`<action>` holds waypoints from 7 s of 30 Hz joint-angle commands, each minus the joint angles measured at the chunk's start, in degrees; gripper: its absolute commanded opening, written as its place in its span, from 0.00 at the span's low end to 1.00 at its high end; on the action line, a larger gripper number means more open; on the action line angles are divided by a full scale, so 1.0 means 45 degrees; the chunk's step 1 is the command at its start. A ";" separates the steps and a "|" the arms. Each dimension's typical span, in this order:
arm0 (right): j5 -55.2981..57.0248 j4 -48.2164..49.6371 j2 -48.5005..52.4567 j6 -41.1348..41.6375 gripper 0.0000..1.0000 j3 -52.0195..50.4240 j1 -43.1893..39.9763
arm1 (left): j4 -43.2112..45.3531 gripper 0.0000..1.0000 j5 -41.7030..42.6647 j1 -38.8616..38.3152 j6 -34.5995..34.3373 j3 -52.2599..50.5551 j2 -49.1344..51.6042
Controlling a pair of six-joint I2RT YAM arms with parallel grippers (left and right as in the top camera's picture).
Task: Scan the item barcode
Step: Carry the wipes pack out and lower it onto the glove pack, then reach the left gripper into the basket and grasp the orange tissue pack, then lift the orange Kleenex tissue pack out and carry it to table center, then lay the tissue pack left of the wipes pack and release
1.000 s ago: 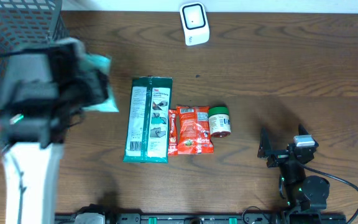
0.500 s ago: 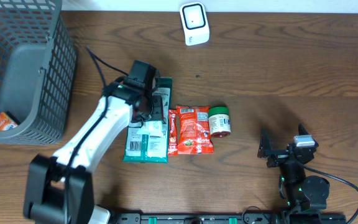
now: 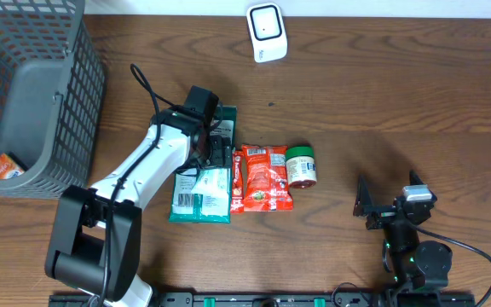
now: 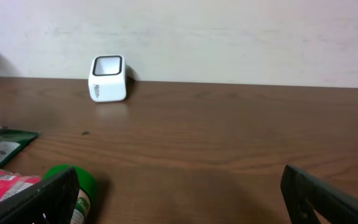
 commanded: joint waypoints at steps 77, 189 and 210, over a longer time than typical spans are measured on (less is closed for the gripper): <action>0.0024 -0.0049 -0.0029 0.0034 0.99 -0.0015 -0.0126 | -0.0568 0.80 -0.5129 1.2764 0.1234 0.4430 0.1860; 0.0024 -0.0049 -0.0029 0.0034 0.99 -0.0015 -0.0126 | -0.3842 0.45 -0.1885 0.2997 0.0680 0.2278 -0.5493; 0.0019 -0.0049 -0.0029 0.0034 0.99 -0.0015 -0.0126 | 0.0165 0.66 -0.1821 0.0690 -0.0117 -0.1564 -0.0675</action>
